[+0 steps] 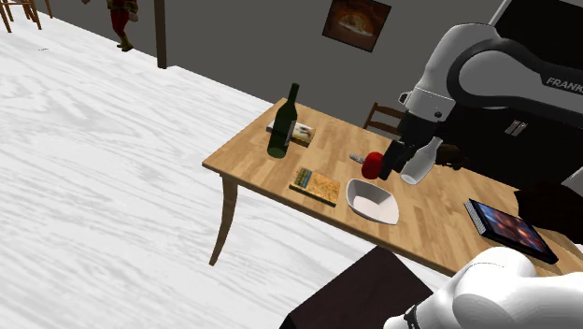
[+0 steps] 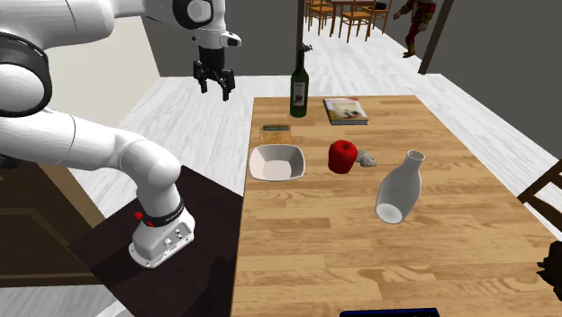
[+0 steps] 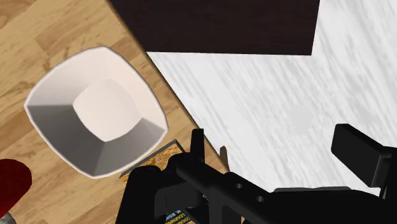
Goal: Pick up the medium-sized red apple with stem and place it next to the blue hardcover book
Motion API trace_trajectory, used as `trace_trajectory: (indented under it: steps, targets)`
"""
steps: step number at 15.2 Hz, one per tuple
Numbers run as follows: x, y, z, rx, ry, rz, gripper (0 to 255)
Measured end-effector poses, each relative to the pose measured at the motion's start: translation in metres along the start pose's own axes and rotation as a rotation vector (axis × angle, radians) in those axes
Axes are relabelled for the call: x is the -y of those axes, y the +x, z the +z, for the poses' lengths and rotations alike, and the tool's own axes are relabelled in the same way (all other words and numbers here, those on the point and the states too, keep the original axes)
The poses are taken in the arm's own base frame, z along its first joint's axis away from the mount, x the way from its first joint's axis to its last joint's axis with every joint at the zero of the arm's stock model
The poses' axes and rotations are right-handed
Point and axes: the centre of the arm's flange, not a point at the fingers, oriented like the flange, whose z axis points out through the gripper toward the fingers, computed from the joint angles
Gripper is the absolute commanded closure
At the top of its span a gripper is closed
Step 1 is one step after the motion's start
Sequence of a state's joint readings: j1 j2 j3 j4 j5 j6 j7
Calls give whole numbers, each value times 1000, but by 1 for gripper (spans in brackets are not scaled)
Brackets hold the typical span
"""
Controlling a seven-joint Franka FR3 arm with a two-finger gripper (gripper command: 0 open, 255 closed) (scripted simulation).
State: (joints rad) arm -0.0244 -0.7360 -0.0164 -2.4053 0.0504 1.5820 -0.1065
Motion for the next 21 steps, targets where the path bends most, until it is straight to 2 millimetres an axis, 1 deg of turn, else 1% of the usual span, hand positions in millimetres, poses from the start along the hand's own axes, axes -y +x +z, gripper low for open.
trace_trajectory:
  steps: [1,2,4,5,7,9,12,14,16,18,19,21]
  targets:
    - [0,0,0,0,0,0,0]
    - [-5,3,1,-1,0,6,0]
    - [-22,13,5,-3,1,27,0]
    - [-29,23,6,-5,2,40,0]
    - [-52,34,11,-8,2,66,0]
    - [-77,48,11,-12,3,92,0]
    - [-110,65,17,-17,3,131,0]
    - [-136,79,15,-21,4,157,0]
    - [-157,87,23,-24,5,184,0]
    - [-181,96,31,-27,5,210,0]
    - [-195,104,30,-29,5,223,0]
    - [-220,109,35,-33,6,250,0]
